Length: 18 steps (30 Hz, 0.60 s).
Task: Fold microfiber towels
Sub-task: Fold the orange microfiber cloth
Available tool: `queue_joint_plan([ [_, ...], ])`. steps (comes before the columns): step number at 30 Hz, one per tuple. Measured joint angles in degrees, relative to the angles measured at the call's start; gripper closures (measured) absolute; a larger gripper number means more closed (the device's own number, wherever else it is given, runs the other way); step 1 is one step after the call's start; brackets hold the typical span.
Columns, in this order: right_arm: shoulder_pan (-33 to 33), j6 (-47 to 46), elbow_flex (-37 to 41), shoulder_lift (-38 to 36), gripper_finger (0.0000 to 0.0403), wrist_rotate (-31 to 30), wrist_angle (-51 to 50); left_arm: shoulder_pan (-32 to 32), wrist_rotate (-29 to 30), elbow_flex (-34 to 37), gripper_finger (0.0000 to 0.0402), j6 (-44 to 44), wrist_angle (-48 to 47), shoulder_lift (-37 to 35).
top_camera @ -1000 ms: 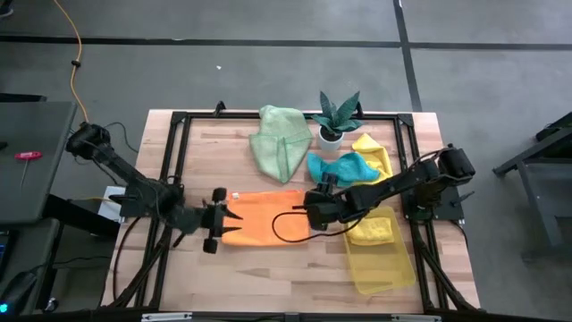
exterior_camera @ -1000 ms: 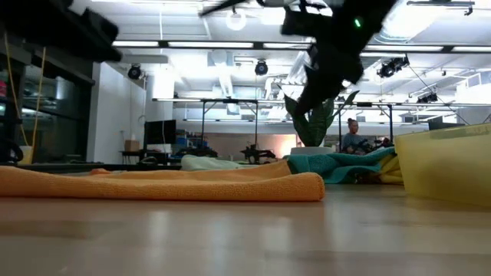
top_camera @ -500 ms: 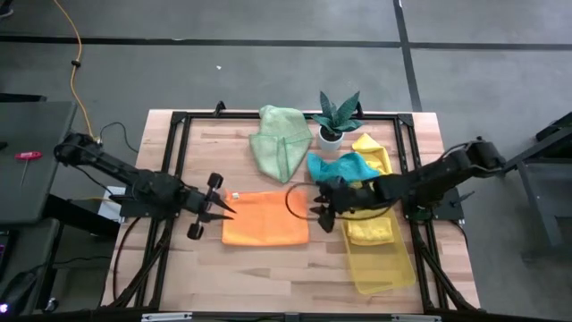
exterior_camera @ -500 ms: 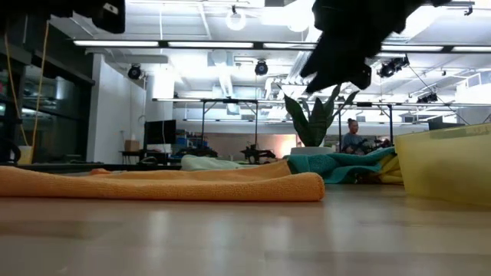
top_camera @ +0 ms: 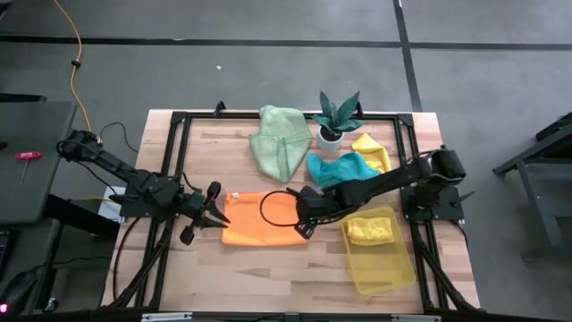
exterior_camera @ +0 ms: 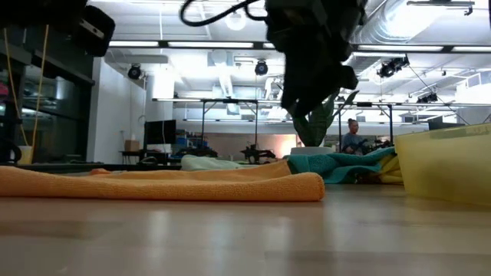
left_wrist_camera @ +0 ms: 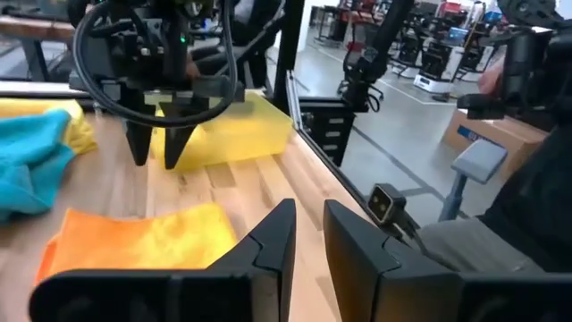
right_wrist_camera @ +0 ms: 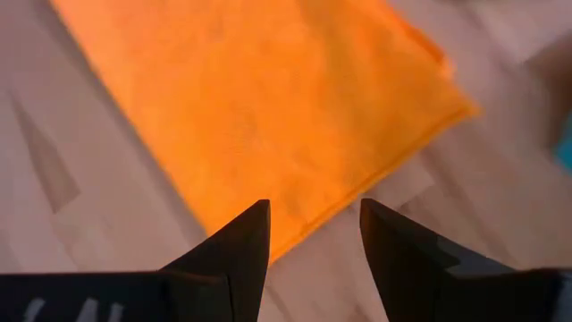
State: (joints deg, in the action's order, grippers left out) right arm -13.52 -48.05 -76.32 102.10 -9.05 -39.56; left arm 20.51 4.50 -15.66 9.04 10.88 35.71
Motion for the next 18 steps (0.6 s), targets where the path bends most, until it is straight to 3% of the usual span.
queue_joint_plan([
  [6,0.1,-3.0,0.2,1.8,0.0235,2.3,0.2,6.9,10.2,0.0,0.0356,2.0,2.5,2.8],
  [14,0.3,-11.3,4.9,1.9,0.0184,-0.1,3.7,12.2,17.8,0.0,0.0373,3.0,2.8,3.8],
  [18,1.1,-17.9,6.6,2.0,0.0172,-1.2,4.2,12.7,18.7,0.0,0.0382,4.0,2.8,3.8],
])
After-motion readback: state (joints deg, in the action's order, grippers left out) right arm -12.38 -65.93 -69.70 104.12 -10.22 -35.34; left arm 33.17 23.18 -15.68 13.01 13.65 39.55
